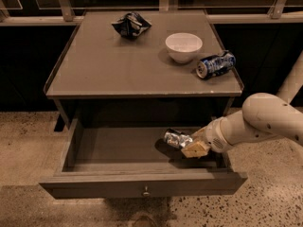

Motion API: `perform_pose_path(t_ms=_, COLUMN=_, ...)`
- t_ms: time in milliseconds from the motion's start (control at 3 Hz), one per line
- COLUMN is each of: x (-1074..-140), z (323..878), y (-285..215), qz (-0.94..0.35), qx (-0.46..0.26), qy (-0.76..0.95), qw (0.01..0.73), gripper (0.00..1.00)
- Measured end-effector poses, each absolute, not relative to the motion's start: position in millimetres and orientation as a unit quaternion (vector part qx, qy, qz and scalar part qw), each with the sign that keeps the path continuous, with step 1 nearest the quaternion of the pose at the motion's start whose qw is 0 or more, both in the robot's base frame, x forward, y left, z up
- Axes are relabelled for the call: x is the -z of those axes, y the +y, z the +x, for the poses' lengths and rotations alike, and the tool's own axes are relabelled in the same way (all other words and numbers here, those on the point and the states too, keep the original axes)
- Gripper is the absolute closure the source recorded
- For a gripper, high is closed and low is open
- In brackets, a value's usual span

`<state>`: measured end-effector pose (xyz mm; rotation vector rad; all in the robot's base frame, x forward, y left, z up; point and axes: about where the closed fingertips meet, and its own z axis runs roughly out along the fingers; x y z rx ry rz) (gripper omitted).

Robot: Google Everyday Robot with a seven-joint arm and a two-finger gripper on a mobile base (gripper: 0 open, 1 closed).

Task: Place redbull can into top drawer

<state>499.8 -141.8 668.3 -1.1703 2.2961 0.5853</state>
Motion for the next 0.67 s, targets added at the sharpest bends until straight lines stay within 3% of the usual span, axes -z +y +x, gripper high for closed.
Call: perform_pose_path(t_ms=667, x=-668.2, z=499.8, y=-141.7, qz=-0.429, qx=-0.215, qy=0.842, qw=0.247, gripper=0.35)
